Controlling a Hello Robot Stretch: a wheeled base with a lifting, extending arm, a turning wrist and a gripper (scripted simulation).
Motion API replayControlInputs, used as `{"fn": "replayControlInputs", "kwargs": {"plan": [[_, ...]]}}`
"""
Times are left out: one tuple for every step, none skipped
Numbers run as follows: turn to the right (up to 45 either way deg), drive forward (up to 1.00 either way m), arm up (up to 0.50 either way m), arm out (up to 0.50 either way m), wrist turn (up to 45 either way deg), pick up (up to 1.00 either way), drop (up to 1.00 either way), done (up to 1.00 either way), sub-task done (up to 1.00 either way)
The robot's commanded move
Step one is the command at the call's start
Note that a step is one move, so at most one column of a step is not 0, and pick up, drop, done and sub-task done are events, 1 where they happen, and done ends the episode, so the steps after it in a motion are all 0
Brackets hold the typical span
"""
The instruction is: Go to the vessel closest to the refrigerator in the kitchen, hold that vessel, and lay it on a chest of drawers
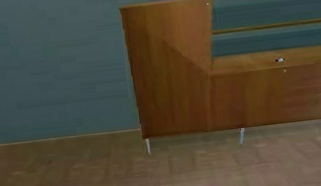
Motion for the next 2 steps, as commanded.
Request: {"fn": "replayControlInputs", "kwargs": {"plan": [[-45.0, 0.00, 0.00, 0.00, 0.0, 0.00, 0.00, 0.00, 0.00], [-3.0, 0.00, 0.00, 0.00, 0.0, 0.00, 0.00, 0.00, 0.00]]}}
